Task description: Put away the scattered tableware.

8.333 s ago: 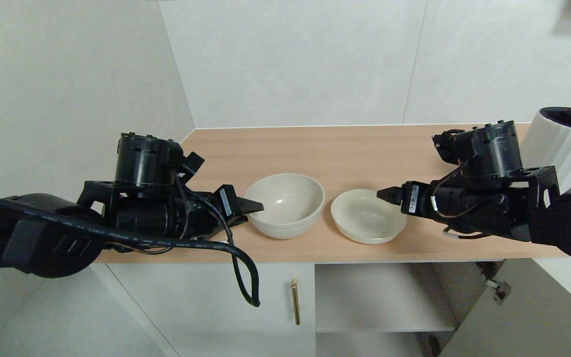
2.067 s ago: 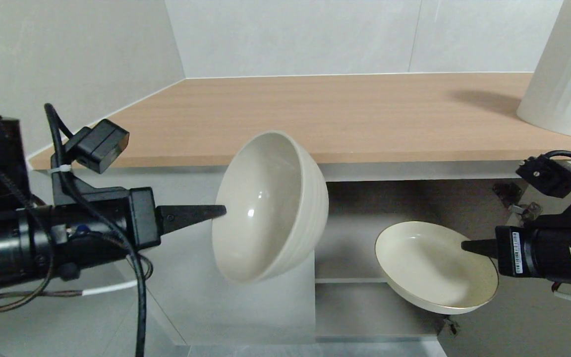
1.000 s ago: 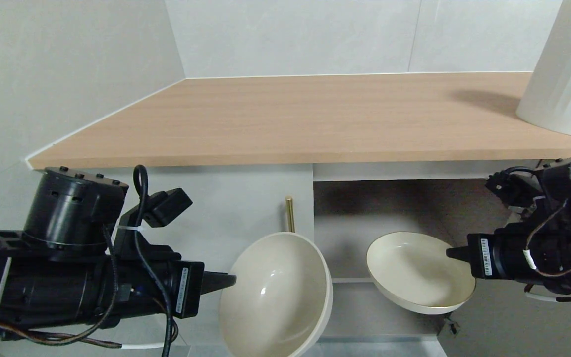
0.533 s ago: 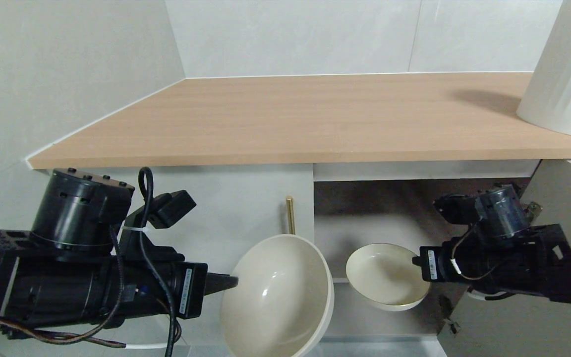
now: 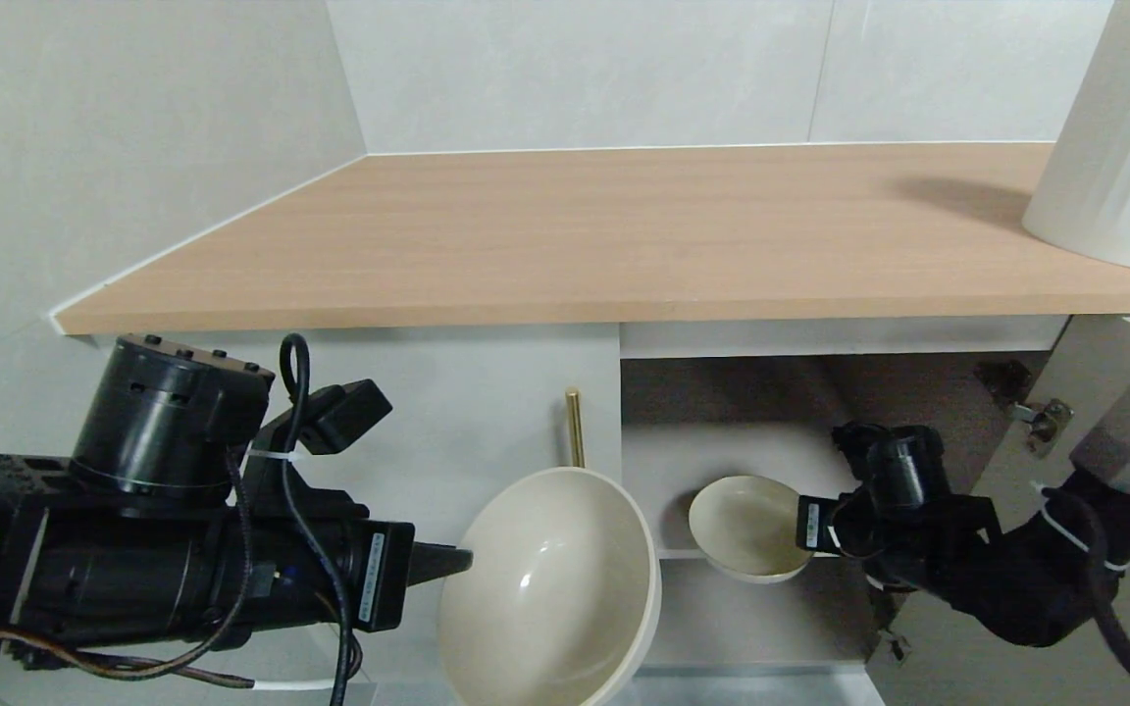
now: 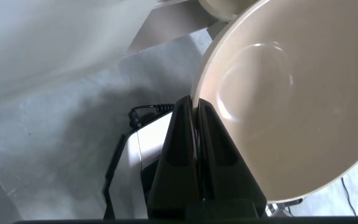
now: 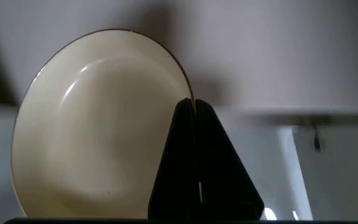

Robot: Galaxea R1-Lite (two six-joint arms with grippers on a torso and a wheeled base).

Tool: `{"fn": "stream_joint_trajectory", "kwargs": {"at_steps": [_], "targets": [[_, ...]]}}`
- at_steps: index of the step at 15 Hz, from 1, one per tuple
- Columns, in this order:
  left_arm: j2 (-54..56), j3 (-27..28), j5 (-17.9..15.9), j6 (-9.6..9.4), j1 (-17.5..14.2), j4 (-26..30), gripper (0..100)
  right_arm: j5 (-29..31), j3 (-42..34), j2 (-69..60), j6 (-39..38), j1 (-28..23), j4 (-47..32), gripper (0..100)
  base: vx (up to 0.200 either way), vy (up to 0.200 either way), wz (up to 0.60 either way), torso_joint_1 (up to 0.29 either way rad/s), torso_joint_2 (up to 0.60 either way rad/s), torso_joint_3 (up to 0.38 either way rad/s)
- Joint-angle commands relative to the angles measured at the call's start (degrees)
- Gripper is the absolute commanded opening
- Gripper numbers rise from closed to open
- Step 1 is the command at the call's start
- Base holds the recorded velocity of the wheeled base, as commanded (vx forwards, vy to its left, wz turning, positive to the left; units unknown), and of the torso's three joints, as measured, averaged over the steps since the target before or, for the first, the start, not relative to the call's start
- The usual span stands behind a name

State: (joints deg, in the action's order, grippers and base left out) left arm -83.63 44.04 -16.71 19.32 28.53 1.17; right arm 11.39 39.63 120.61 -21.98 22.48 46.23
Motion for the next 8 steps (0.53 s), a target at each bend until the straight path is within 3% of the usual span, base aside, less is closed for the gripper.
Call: {"fn": "stream_joint_trajectory", "kwargs": {"at_steps": [1, 8], "targets": [[-0.13, -0.01, 0.01, 0.01, 0.04, -0.03, 0, 2.15, 1.24, 5.86, -0.61, -0.51, 2.46, 0, 0.0, 0.0, 0.0, 0.0, 0.0, 0.0], [-0.84, -0.01, 0.01, 0.01, 0.21, -0.03, 0, 6.54, 6.6, 10.08, -3.16, -1.65, 2.73, 0, 0.0, 0.0, 0.0, 0.0, 0.0, 0.0]]}}
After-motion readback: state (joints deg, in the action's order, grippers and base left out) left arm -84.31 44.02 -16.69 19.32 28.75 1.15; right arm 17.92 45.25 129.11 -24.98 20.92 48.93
